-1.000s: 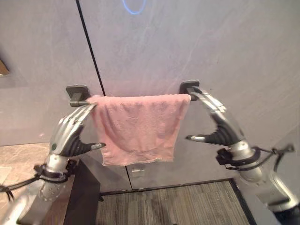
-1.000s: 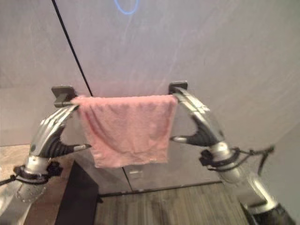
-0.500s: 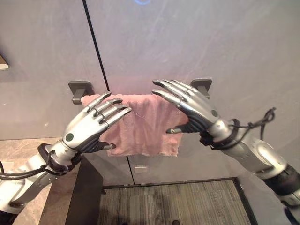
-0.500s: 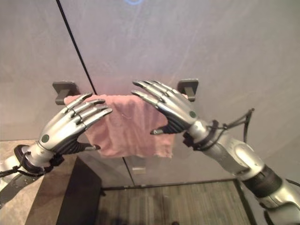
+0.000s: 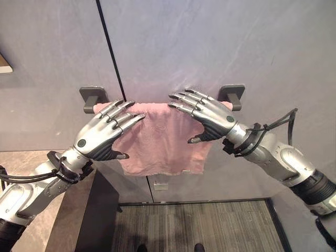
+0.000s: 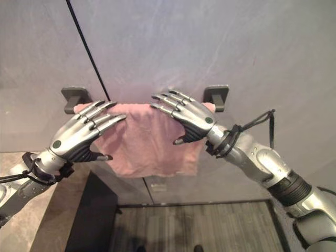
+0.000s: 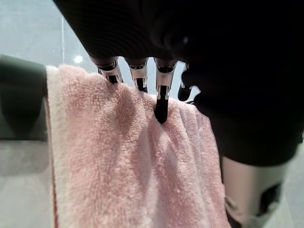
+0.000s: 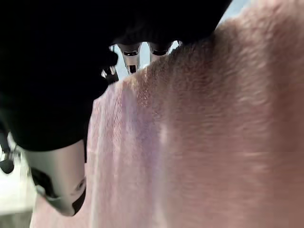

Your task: Put brush and paste in cup on sink, flatten towel.

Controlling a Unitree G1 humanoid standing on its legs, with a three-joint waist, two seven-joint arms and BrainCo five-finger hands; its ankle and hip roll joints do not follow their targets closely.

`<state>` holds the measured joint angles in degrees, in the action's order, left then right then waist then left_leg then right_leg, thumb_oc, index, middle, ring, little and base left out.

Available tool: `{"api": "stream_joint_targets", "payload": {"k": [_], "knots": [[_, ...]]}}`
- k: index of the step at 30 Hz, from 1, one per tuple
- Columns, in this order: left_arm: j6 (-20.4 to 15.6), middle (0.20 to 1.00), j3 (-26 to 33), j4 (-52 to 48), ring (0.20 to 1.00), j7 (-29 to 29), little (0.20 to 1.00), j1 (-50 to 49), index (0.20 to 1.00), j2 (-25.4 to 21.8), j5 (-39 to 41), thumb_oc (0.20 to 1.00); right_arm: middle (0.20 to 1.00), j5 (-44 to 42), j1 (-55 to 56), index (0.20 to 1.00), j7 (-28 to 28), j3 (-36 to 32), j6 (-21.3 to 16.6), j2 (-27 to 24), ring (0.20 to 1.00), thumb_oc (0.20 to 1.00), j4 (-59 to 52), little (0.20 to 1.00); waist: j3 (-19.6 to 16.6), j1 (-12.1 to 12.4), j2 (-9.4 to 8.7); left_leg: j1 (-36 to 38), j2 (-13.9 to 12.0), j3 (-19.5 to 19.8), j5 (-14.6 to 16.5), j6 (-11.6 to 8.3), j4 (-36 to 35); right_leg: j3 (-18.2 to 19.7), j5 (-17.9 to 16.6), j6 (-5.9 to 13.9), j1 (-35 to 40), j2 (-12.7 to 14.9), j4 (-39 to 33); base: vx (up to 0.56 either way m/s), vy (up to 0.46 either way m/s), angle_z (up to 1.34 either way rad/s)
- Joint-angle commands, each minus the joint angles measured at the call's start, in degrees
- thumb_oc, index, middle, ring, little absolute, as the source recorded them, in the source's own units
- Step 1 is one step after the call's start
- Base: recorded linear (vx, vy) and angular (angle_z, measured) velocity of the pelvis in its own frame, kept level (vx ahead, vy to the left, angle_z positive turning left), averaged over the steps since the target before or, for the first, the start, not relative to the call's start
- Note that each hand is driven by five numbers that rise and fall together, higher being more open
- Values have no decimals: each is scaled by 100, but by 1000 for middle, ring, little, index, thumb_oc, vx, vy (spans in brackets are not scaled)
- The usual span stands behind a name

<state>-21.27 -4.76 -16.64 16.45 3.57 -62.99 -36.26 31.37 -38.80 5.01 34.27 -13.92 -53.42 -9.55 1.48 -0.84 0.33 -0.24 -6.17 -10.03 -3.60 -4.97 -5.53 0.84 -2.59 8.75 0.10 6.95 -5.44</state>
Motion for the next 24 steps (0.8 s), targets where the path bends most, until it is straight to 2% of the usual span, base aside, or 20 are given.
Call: {"api": "stream_joint_targets", "payload": {"k": [1, 5, 8, 11, 12, 20, 22, 23, 24], "knots": [[265, 1000, 52, 503, 1000, -399, 1000, 31, 1000, -439, 41, 1000, 1000, 60, -26, 1000, -251, 85, 119, -399, 1000, 1000, 305, 1000, -38, -62, -202, 398, 173, -78, 421, 51, 53, 207, -287, 224, -323, 157, 44, 0, 0, 0], [256, 1000, 260, 647, 1000, -503, 1000, -282, 1000, -543, 56, 1000, 1000, 135, 259, 1000, -311, -89, 78, -804, 1000, 1000, 294, 1000, -46, -97, -170, 414, 178, -85, 430, 45, 53, 207, -271, 217, -305, 158, 44, 0, 0, 0], [271, 1000, 599, 894, 1000, -578, 1000, -794, 1000, -519, 121, 1000, 1000, 318, 757, 1000, -340, -379, 13, -1342, 1000, 1000, 405, 1000, -70, -138, -153, 428, 177, -96, 433, 37, 53, 203, -254, 210, -297, 152, 44, 10, -1, 0], [295, 1000, 731, 1105, 1000, -587, 1000, -1001, 1000, -469, 138, 1000, 1000, 378, 1051, 1000, -319, -561, -7, -1568, 1000, 1000, 545, 1000, -79, -167, -150, 430, 173, -100, 426, 30, 53, 193, -258, 208, -295, 153, 44, 0, 0, 0], [308, 1000, 814, 1245, 1000, -593, 1000, -1145, 1000, -406, 124, 1000, 1000, 391, 1381, 1000, -255, -839, 26, -1636, 1000, 1000, 702, 1000, -85, -210, -135, 431, 163, -108, 421, 26, 53, 195, -257, 209, -295, 150, 44, 0, 0, 0], [397, 1000, 1023, 1463, 1000, -613, 1000, -1324, 1000, -82, 206, 1000, 1000, 356, 2475, 1000, -116, -1917, 193, -1387, 1000, 1000, 1018, 1000, -119, -240, -156, 415, 141, -113, 424, 27, 53, 194, -249, 208, -300, 138, 44, 0, 0, 0], [444, 1000, 1054, 1584, 1000, -645, 1000, -1324, 1000, 262, 464, 1000, 1000, 316, 2626, 1000, -114, -2076, 211, -1190, 1000, 1000, 989, 1000, -130, -225, -171, 422, 132, -129, 429, 32, 53, 218, -250, 208, -304, 134, 44, 0, 0, 0], [445, 1000, 1051, 1583, 1000, -646, 1000, -1321, 1000, 262, 465, 1000, 1000, 316, 2632, 1000, -116, -2082, 211, -1191, 1000, 1000, 986, 1000, -130, -223, -170, 422, 132, -130, 429, 32, 53, 218, -250, 208, -304, 134, 44, 0, 0, 0], [488, 1000, 1080, 1789, 1000, -648, 1000, -1300, 1000, 652, 844, 1000, 1000, 118, 2711, 1000, -99, -2179, 246, -947, 1000, 1000, 1014, 1000, -133, -221, -181, 417, 134, -138, 424, 36, 53, 221, -256, 204, -310, 137, 44, 0, 0, 0]]}}
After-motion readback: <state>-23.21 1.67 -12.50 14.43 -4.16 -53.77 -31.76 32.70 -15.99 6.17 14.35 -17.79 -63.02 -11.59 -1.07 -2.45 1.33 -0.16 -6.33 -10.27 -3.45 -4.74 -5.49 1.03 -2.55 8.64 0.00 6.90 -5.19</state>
